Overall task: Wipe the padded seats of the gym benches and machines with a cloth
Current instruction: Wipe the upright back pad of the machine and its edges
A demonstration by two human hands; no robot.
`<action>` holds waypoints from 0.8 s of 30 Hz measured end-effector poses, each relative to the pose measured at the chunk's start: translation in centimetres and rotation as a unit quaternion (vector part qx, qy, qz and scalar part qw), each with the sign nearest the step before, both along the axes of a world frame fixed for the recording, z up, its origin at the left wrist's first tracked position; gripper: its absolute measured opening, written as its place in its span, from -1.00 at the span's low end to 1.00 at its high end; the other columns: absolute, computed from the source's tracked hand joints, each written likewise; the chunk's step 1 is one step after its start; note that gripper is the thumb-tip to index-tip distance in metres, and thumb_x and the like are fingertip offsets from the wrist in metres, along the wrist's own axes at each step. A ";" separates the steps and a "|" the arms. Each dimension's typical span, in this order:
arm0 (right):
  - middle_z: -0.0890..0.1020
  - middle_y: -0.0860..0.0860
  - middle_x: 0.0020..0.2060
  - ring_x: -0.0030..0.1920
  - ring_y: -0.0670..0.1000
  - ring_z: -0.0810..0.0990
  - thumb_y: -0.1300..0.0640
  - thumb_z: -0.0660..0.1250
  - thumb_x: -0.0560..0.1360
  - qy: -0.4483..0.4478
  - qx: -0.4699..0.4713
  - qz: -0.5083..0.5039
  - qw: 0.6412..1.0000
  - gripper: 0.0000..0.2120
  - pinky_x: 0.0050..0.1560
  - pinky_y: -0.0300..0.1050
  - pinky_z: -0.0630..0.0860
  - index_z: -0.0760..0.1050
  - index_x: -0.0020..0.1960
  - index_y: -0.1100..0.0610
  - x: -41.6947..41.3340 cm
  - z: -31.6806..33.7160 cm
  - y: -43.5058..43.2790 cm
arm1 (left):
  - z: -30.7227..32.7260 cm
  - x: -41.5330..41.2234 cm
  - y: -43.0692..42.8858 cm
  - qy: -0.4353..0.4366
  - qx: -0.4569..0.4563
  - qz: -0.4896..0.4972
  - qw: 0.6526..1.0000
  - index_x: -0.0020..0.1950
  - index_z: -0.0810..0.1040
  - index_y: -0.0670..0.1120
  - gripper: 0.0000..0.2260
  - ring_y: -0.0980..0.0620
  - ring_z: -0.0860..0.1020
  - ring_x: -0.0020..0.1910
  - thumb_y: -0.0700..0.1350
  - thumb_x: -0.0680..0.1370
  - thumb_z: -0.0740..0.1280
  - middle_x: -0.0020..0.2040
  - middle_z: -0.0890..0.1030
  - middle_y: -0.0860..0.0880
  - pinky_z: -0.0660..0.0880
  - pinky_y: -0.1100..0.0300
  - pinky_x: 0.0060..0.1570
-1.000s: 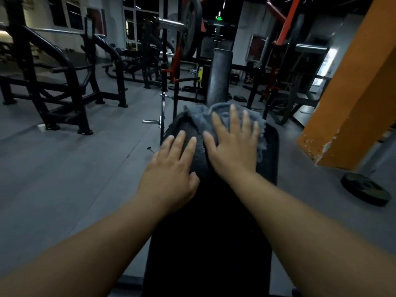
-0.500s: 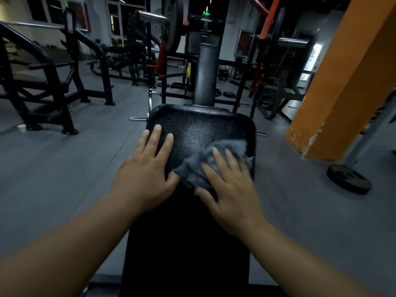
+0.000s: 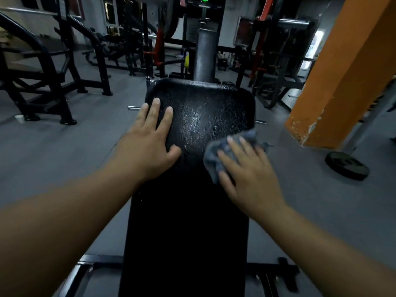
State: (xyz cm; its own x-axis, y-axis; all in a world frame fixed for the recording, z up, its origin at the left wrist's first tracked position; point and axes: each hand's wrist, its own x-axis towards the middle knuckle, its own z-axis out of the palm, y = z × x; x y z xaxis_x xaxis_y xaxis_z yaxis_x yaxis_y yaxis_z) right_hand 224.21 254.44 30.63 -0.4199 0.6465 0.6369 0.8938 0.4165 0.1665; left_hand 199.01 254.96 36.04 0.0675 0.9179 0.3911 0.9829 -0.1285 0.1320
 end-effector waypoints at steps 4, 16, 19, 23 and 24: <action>0.28 0.10 0.55 0.55 0.24 0.20 -0.15 0.11 0.58 0.050 -0.019 -0.036 0.998 -0.50 0.48 0.23 0.16 0.39 0.49 -0.07 -5.8 -0.4 -0.3 | -0.6 0.2 0.5 -0.012 0.003 0.008 1.000 0.63 -0.15 0.06 -0.24 -0.04 -0.23 0.60 0.18 0.55 0.17 0.63 -0.24 -0.03 0.14 -0.12 0.49; 0.33 0.15 0.53 0.52 0.23 0.28 0.15 0.19 0.54 0.031 -0.018 -0.003 0.999 -0.53 0.41 0.17 0.29 0.44 0.45 0.12 -6.3 -3.7 -3.2 | -1.7 -0.2 1.2 -0.008 0.023 -0.009 1.000 0.63 -0.14 0.03 -0.21 -0.12 -0.21 0.60 0.25 0.52 0.13 0.63 -0.22 -0.10 0.01 -0.11 0.56; 0.33 0.10 0.53 0.51 0.19 0.31 0.19 0.19 0.54 -0.023 -0.074 0.077 0.994 -0.54 0.35 0.17 0.38 0.47 0.43 0.11 -4.6 -8.6 -8.5 | -1.6 0.0 1.2 -0.007 0.018 0.000 1.000 0.63 -0.16 0.06 -0.20 -0.09 -0.22 0.60 0.29 0.48 0.08 0.63 -0.24 -0.07 0.04 -0.15 0.55; 0.32 0.19 0.52 0.52 0.25 0.28 0.26 0.20 0.54 0.126 -0.023 0.024 0.991 -0.56 0.40 0.25 0.37 0.46 0.41 0.18 -2.6 -6.6 -5.1 | -1.4 0.2 0.8 -0.008 0.012 0.017 1.000 0.63 -0.16 0.05 -0.22 -0.08 -0.23 0.60 0.22 0.54 0.16 0.63 -0.24 -0.06 0.03 -0.14 0.55; 0.29 0.21 0.53 0.53 0.26 0.24 0.26 0.22 0.54 0.159 -0.010 -0.006 0.987 -0.55 0.45 0.25 0.29 0.44 0.43 0.19 -3.6 -5.4 -3.7 | -1.5 0.4 0.7 -0.007 0.016 0.018 1.000 0.63 -0.15 0.05 -0.23 -0.08 -0.23 0.60 0.20 0.54 0.17 0.63 -0.24 -0.06 0.03 -0.13 0.55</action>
